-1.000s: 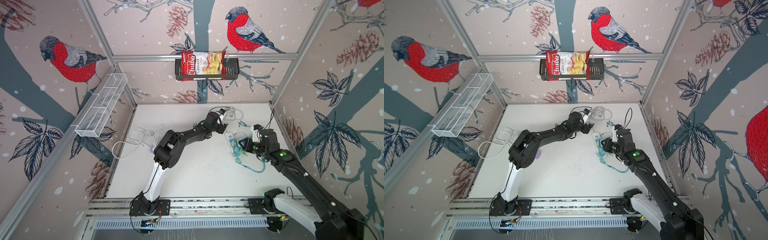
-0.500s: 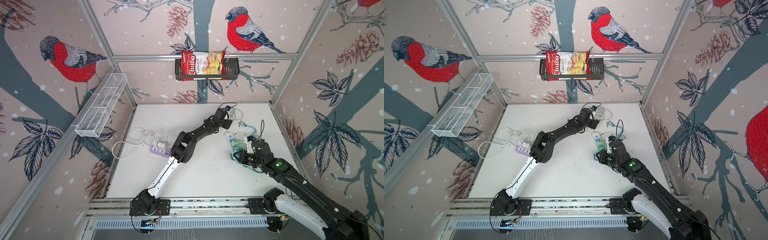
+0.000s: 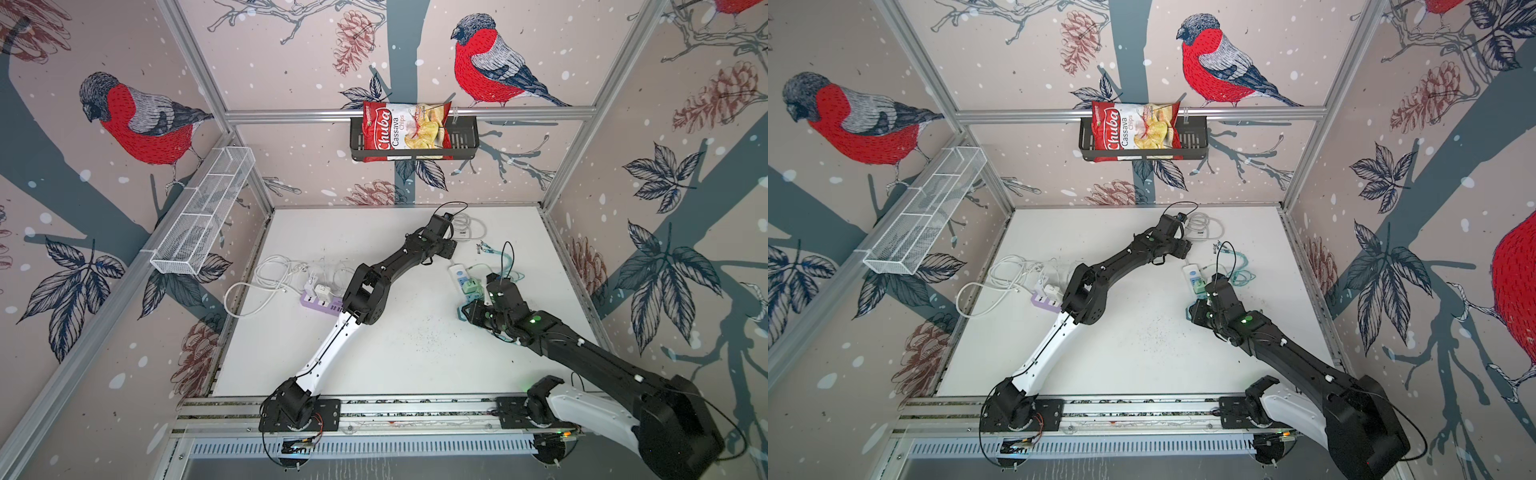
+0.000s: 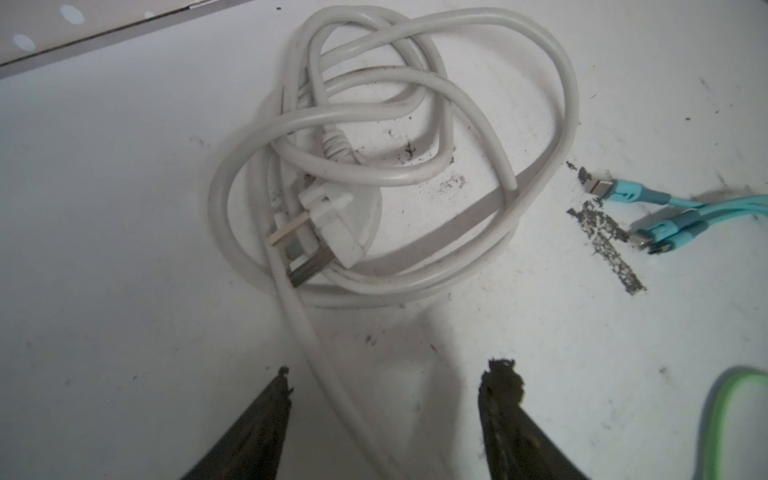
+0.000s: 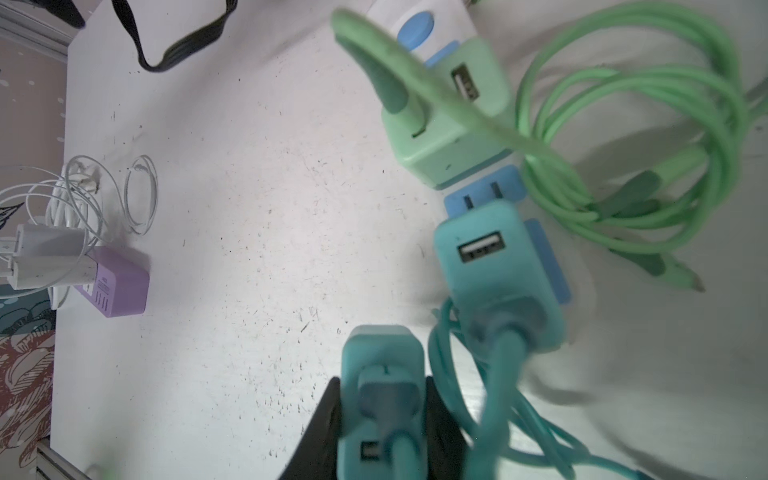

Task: Insert the plug

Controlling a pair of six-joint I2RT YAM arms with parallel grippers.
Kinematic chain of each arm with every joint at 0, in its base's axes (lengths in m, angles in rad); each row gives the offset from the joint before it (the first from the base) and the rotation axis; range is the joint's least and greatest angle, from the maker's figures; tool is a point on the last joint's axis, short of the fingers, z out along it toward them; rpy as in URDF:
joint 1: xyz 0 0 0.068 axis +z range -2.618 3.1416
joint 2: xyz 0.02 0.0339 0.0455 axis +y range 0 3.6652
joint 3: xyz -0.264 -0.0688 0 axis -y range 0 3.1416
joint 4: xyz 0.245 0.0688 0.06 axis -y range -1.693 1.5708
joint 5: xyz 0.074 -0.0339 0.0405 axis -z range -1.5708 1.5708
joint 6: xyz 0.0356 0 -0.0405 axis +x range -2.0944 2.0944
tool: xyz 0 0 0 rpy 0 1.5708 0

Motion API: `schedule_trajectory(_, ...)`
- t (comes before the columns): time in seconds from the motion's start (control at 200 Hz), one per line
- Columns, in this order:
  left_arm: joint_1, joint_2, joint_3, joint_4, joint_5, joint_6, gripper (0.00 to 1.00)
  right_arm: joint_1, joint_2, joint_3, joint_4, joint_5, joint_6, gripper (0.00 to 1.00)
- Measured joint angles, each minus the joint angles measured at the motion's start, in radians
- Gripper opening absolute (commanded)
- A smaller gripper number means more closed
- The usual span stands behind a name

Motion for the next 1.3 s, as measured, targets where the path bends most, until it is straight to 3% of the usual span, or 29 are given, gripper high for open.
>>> schedule_trajectory(0.19,0.001,-0.013,-0.022,-0.022,-0.002,-0.009,0.54,-0.002,0.041,0.012,0.004,0.042,0.023,0.08)
schedule_trajectory(0.55,0.014,-0.179,-0.306,0.01,-0.016,-0.023,0.38,-0.032,0.106,0.0,0.009,0.113,0.044,0.07)
schedule_trajectory(1.035,0.017,-0.566,-0.999,0.261,0.028,-0.108,0.34,-0.183,0.173,0.062,-0.007,0.164,-0.037,0.07)
schedule_trajectory(1.301,-0.086,-0.654,-1.161,0.351,0.022,-0.178,0.31,-0.22,0.246,0.139,-0.048,0.196,-0.117,0.06)
